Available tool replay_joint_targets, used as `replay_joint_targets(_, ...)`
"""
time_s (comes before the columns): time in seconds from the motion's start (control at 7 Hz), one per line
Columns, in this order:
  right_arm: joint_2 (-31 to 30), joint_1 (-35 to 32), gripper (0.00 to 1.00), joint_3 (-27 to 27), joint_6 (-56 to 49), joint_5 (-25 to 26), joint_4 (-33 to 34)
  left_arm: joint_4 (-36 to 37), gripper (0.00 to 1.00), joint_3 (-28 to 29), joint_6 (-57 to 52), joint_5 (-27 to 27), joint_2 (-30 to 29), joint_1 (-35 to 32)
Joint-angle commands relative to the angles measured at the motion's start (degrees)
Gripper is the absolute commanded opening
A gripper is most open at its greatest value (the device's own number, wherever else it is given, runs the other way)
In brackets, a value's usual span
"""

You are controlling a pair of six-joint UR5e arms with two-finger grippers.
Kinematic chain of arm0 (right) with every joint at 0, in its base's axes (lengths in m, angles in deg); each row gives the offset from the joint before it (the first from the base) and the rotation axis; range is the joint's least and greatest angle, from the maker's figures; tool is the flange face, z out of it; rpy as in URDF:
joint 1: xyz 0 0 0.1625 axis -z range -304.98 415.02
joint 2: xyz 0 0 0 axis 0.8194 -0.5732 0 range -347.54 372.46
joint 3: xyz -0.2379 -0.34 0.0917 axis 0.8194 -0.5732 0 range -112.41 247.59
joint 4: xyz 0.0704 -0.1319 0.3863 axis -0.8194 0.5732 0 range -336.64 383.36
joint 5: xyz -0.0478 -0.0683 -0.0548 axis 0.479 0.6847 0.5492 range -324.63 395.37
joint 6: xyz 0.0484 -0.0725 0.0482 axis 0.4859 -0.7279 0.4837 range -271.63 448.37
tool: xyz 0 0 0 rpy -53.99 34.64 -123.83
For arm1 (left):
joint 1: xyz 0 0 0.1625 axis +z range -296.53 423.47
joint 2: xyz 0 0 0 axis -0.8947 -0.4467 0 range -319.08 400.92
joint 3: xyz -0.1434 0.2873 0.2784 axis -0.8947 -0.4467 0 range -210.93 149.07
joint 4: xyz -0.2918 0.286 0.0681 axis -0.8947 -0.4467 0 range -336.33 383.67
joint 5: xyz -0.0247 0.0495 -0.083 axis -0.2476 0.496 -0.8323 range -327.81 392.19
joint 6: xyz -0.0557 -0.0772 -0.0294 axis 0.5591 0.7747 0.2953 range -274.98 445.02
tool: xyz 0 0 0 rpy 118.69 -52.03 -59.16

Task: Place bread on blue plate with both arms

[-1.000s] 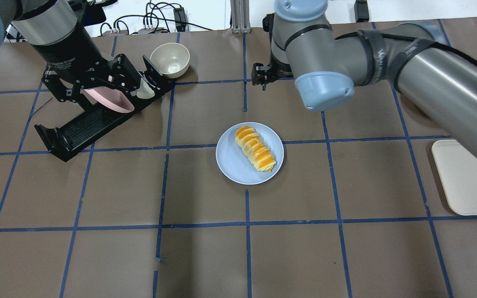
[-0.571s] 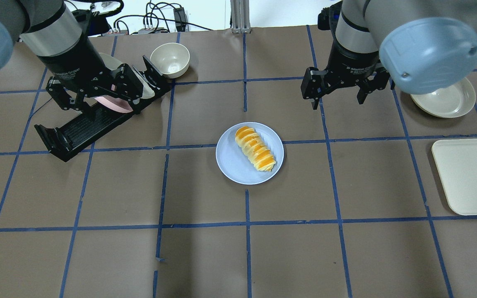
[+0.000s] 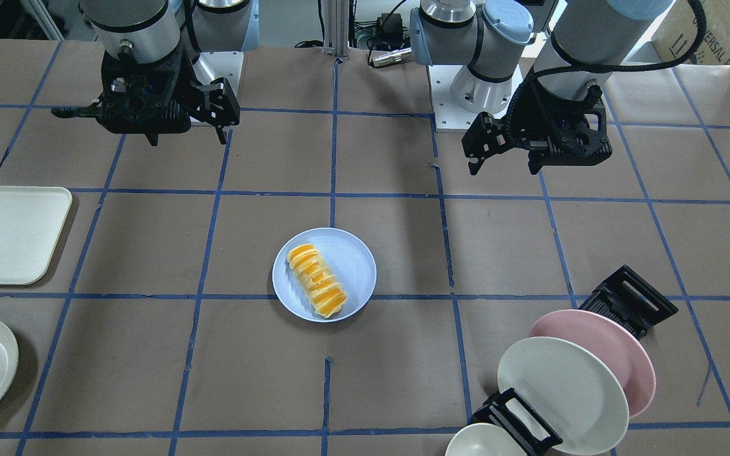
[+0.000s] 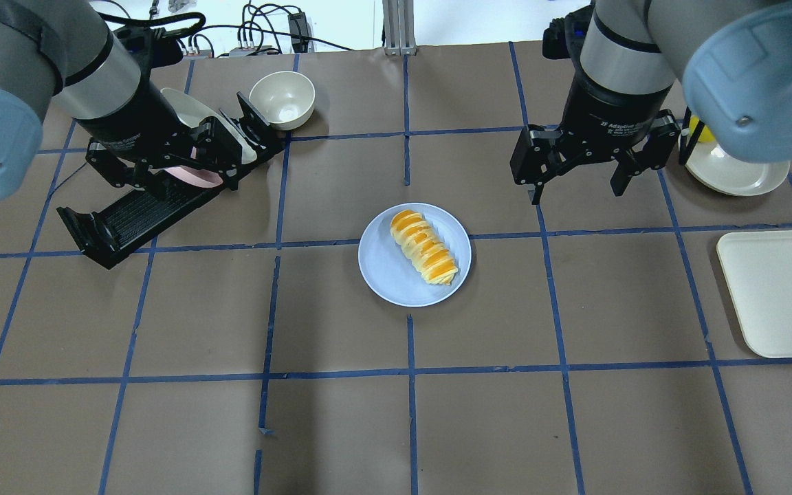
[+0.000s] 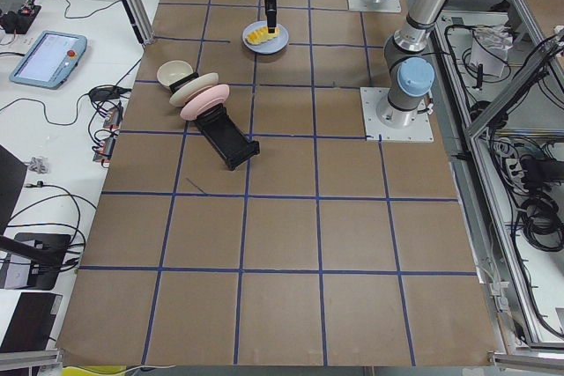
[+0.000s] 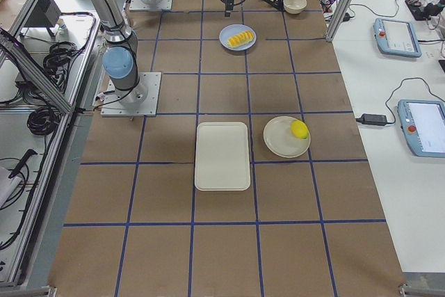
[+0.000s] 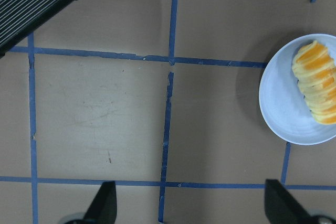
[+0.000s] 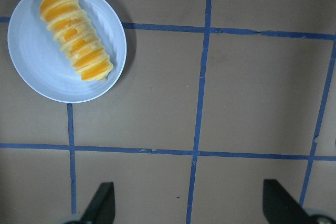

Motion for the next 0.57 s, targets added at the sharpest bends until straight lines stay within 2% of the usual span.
replay_joint_targets(0.0,-0.20,0.03,1.00,0.17,0.06,0.36,-0.12,1.39,1.00,-0.01,3.68,-0.33,0.03,-0.15)
replay_joint_targets(0.43,-0.28,0.11,1.00,0.61,0.06,0.54,0.14,1.13,1.00,-0.01,4.50,0.28,0.38,-0.50)
